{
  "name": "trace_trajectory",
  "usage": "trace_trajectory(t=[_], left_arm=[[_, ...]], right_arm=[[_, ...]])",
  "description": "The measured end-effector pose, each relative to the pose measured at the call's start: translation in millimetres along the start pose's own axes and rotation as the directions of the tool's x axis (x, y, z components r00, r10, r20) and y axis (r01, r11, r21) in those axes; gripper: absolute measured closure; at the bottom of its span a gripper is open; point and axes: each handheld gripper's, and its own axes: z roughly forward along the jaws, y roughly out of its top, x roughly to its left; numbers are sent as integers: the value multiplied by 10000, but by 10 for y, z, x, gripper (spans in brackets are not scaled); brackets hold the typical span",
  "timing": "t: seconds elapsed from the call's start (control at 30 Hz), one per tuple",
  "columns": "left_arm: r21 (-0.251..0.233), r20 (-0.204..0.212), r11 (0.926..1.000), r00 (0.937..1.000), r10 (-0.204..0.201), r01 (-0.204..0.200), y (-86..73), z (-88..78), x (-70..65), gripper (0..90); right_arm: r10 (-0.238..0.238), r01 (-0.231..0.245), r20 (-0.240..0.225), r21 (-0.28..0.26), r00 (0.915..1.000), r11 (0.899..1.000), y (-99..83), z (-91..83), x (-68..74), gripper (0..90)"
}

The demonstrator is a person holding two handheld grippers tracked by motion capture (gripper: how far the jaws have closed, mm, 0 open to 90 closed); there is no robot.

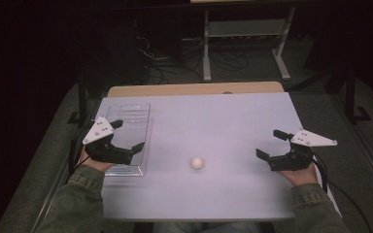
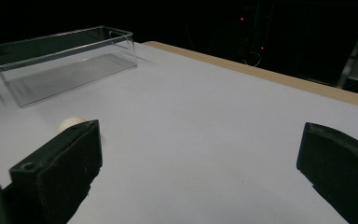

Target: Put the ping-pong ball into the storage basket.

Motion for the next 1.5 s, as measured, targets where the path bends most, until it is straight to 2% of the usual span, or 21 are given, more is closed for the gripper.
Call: trace_trajectory(t=[0.43, 0.53, 0.63, 0.7, 0.77, 0.9, 0.93, 1.03, 1.1, 1.4, 1.5], left_arm=[[613, 583, 9948, 9953, 774, -810, 203, 178, -38, 0], [608, 602, 9947, 9951, 789, -825, 223, 209, -51, 0], [682, 812, 9941, 9936, 786, -843, 249, 248, -54, 0], [829, 1053, 9913, 9900, 937, -1026, 282, 279, -64, 0], [889, 1124, 9878, 9867, 1178, -1281, 322, 307, -80, 0], [1015, 1368, 9852, 9829, 1235, -1379, 383, 353, -96, 0], [1137, 1497, 9815, 9792, 1366, -1543, 414, 385, -108, 0], [1282, 1650, 9766, 9748, 1504, -1724, 445, 426, -127, 0], [1330, 1707, 9753, 9734, 1529, -1765, 469, 460, -136, 0], [1715, 2033, 9577, 9595, 1951, -2311, 574, 604, -165, 0], [1798, 2124, 9551, 9573, 1960, -2354, 595, 636, -173, 0]], right_arm=[[52, -52, -67, 81, 10000, 10000, -4, 4, 1, 0], [45, -44, -86, 80, 10000, 10000, -3, 4, 0, 0], [103, -102, -135, 97, 9999, 9999, -7, 7, -3, 0], [118, -117, -149, 102, 9998, 9999, -9, 6, -8, 0], [166, -165, -152, 111, 9997, 9998, -12, 3, -9, 0], [160, -158, -165, 127, 9997, 9998, -14, 5, -9, 0], [164, -162, -173, 137, 9997, 9998, -14, 6, -9, 0], [155, -153, -190, 123, 9997, 9998, -13, 3, -9, 0], [186, -184, -196, 139, 9996, 9997, -13, 2, -9, 0], [169, -166, -204, 151, 9996, 9997, -14, 3, -7, 0], [185, -182, -202, 154, 9996, 9997, -15, 2, -7, 0]])
